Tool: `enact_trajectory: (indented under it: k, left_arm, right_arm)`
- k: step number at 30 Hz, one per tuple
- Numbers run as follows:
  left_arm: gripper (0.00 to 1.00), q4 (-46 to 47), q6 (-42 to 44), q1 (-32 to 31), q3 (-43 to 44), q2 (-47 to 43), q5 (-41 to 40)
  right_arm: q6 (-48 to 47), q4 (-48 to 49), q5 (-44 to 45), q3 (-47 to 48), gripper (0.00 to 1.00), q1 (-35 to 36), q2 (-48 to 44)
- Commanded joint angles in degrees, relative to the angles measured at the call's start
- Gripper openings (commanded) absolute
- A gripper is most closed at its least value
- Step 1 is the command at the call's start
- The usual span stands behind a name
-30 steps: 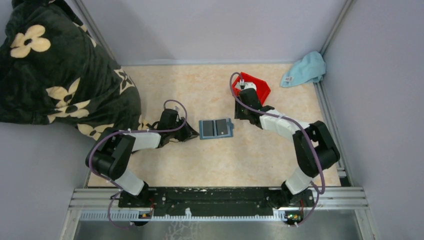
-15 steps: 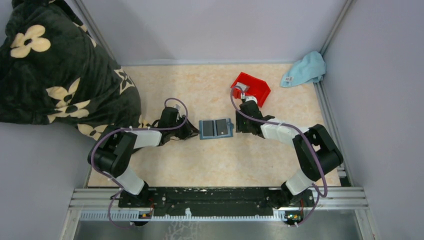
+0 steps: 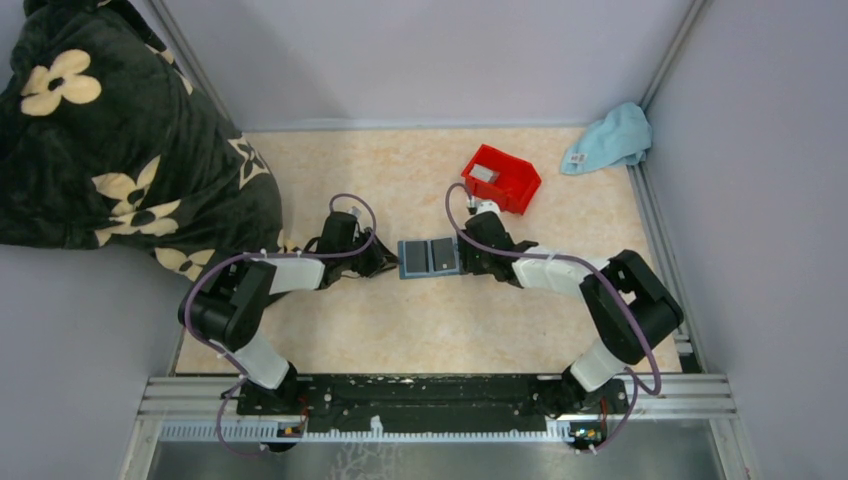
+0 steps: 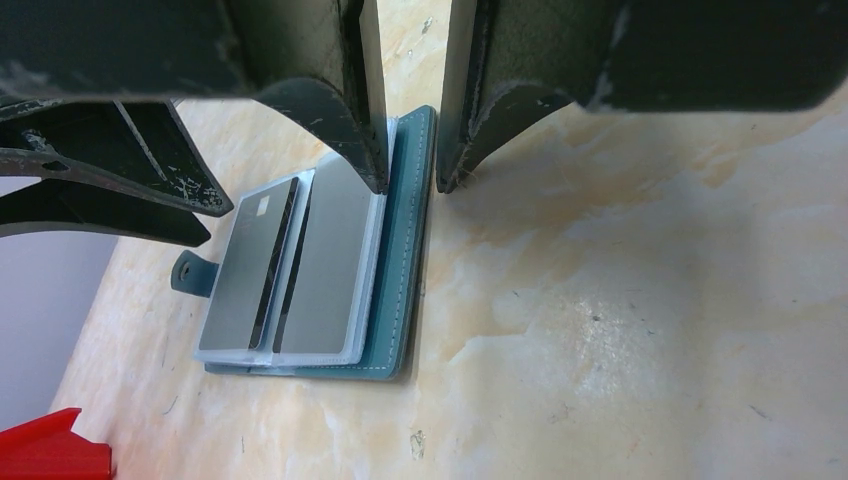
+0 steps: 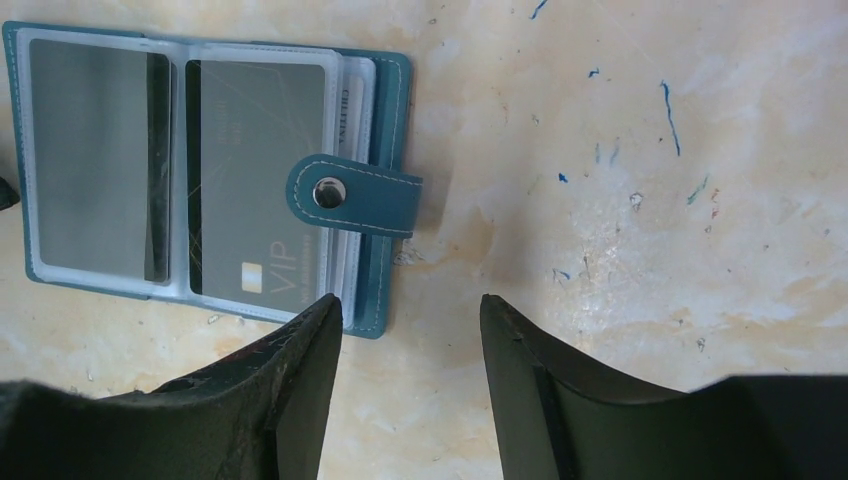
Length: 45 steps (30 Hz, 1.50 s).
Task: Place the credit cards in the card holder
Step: Move the distractor to the center of the board.
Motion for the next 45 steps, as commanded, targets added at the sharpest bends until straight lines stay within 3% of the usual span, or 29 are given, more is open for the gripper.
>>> enact_trajectory:
  k: [1, 7, 11, 14, 19, 24, 29, 34, 41, 45]
  left_arm:
    - [0.34, -9.2, 3.0, 0.6, -2.0, 4.0, -5.1]
    - [0.35, -7.6, 1.9, 0.9, -3.1, 4.3, -4.7]
    - [0.41, -7.4, 1.3, 0.9, -2.8, 4.7, -4.3]
    - [0.44, -7.9, 0.9, 1.0, -2.3, 4.6, -4.6]
    - [0.45, -6.0, -1.7, 1.1, -3.1, 4.1, -3.8]
    - [0.47, 0.7, -5.0, 0.9, -7.8, 4.9, -1.6]
    - [0.49, 7.6, -7.0, -0.5, -11.9, 6.5, -0.8]
    - [0.49, 14.6, -8.3, -2.3, -14.1, 8.1, 0.3]
    - [0.50, 18.1, -8.7, -3.3, -15.5, 7.5, 0.3]
    - [0.50, 18.8, -9.0, -3.4, -15.8, 8.5, 0.7]
  right_arm:
    - [0.1, 2.3, 4.5, 2.2, 0.54, 1.9, -0.4]
    - [-2.4, -3.7, 14.8, 9.7, 0.58, 1.8, -7.5]
    - [-5.0, -5.8, 18.4, 20.3, 0.61, -4.3, -6.2]
    - [-5.4, -6.4, 23.7, 29.1, 0.69, -10.2, -1.8]
    - [-2.1, -7.8, 26.9, 40.7, 0.77, -20.7, 10.7]
    - [-4.2, -6.7, 33.0, 52.3, 0.93, -26.4, 26.4]
    - [-2.9, -19.7, 36.4, 75.8, 0.96, -30.2, 46.9]
    - [-6.0, -24.4, 40.3, 92.4, 0.96, -31.7, 60.4]
    - [-6.3, -21.2, 43.9, 91.0, 0.96, -35.2, 61.9]
    - [-3.5, -24.9, 42.1, 93.5, 0.95, -37.5, 64.4]
